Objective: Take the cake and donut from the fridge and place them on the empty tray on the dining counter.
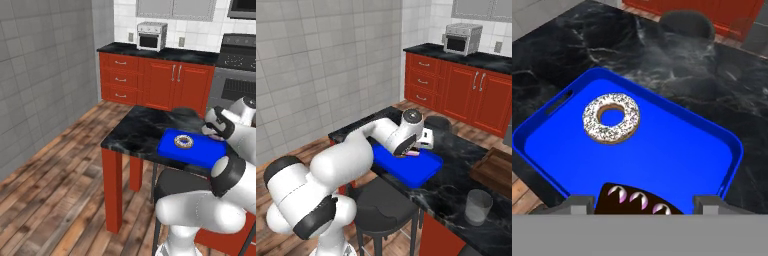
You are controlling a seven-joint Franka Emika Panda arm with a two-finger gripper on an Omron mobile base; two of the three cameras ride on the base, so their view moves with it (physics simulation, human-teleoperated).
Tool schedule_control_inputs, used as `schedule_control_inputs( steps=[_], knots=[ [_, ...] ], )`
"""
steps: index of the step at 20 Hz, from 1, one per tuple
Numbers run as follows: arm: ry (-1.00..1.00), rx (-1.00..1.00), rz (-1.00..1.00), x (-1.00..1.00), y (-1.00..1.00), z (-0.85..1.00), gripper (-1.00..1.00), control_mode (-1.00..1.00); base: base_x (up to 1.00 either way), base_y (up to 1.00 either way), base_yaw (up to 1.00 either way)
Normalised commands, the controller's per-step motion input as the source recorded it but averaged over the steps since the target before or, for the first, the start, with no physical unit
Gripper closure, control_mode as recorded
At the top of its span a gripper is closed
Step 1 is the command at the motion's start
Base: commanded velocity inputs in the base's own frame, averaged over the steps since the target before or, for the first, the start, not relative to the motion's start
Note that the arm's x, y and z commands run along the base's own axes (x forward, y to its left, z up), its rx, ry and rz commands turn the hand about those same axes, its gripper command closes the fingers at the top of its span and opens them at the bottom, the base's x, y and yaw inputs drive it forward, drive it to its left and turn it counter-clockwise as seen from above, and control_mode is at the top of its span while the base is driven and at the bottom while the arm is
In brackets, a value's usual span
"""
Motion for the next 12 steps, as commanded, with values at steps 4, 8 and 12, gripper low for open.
schedule_control_inputs(
  steps=[4, 8, 12],
  knots=[
    [-0.19, 0.00, 0.00, 0.27, -0.14, -0.49, 1.00, -1.00, 0.00, 0.00, 0.00],
    [-0.07, 0.00, 0.00, 0.42, -0.12, -0.37, 1.00, -1.00, 0.00, 0.00, 0.00],
    [-0.02, 0.00, 0.00, 0.21, 0.00, -0.40, 1.00, -1.00, 0.00, 0.00, 0.00]
  ],
)
